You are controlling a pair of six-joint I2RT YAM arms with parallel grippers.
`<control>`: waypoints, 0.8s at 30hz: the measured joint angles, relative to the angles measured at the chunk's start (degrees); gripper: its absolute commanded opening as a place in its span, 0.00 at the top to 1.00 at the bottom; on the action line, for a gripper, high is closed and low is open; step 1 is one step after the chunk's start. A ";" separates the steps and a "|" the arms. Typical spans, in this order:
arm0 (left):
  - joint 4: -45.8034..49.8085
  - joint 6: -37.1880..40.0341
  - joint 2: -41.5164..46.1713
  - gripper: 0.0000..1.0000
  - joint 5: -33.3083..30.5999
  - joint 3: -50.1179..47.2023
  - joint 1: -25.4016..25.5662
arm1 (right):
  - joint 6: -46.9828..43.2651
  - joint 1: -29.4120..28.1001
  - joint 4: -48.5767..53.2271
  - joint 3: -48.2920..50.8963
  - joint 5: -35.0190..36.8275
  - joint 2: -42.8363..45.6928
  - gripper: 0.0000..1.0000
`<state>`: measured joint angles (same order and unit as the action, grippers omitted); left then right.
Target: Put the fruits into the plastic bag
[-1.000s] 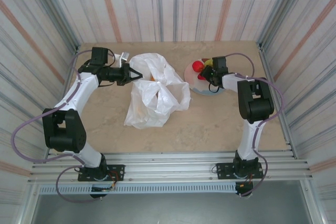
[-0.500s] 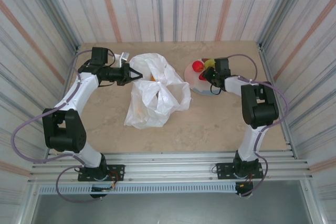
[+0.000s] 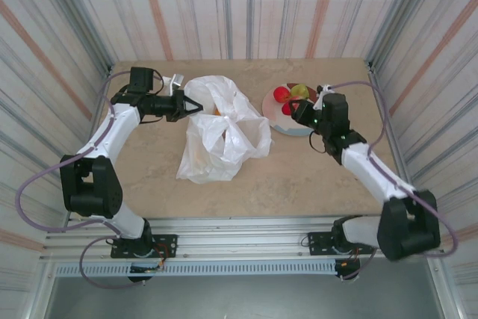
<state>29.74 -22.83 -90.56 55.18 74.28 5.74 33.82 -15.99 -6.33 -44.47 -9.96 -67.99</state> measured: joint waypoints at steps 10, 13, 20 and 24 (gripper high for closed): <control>-0.02 -0.15 0.02 1.00 0.33 -0.07 0.00 | -8.04 -12.07 4.33 3.06 -5.14 12.90 0.51; -0.02 -0.15 0.02 1.00 0.33 -0.07 0.00 | -10.01 -14.82 5.18 3.04 -5.05 11.96 0.51; -0.02 -0.15 0.02 1.00 0.33 -0.07 0.76 | -14.53 -20.85 7.78 -0.31 -1.88 1.29 0.51; -0.02 -0.15 0.02 1.00 0.35 -0.07 1.09 | -16.46 -23.54 8.15 -3.54 -0.66 -4.39 0.51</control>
<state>29.71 -22.98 -90.54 55.53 74.22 6.83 17.37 -39.53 1.83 -48.01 -10.61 -72.38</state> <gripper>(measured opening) 0.049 0.549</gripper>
